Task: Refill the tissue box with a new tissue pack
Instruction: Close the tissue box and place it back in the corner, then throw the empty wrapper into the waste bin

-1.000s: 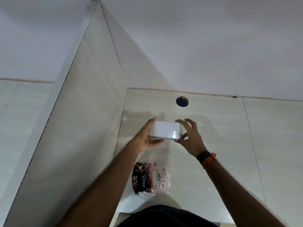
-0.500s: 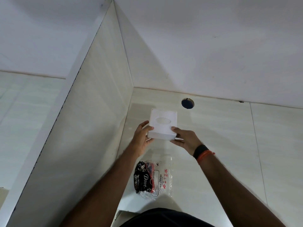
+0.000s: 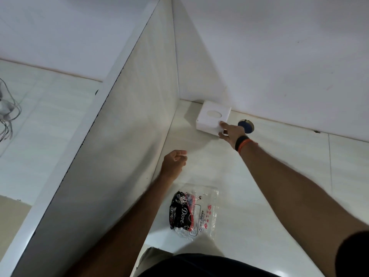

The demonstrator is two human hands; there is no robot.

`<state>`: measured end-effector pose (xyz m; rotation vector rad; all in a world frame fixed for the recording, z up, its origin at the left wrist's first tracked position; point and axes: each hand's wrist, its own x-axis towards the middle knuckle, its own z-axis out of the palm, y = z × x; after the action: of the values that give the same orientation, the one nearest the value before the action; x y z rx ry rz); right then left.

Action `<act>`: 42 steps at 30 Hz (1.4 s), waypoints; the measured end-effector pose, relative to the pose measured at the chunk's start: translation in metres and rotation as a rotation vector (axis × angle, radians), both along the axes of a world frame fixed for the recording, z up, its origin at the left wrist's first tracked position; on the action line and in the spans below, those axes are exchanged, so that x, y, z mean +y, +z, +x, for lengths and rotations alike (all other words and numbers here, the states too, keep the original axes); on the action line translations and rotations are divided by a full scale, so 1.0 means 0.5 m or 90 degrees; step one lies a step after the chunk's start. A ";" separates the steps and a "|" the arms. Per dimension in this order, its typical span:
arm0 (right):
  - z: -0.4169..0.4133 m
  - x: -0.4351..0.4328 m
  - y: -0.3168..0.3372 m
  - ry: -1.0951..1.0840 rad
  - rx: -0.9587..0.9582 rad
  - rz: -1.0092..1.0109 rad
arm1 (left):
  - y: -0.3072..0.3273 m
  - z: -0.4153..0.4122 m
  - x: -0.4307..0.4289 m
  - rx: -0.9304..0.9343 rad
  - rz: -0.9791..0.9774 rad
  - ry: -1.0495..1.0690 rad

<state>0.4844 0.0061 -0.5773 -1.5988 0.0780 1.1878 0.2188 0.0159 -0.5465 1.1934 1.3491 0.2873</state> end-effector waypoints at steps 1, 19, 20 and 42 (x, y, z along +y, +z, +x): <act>0.003 0.009 -0.002 0.011 -0.012 -0.003 | -0.002 -0.005 -0.002 0.002 -0.003 -0.003; -0.238 -0.185 0.012 0.151 -0.111 0.047 | -0.070 -0.167 -0.148 0.223 -0.027 -0.161; -0.270 -0.217 0.017 0.188 -0.084 0.048 | -0.074 -0.174 -0.161 0.235 -0.047 -0.162; -0.425 -0.456 0.081 0.476 -0.172 -0.018 | -0.013 -0.194 -0.218 -0.052 -0.215 -0.031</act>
<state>0.2717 -0.2221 -0.5367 -1.8623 -0.7365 1.5030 0.1216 -0.0931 -0.5530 0.9211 1.2379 0.0675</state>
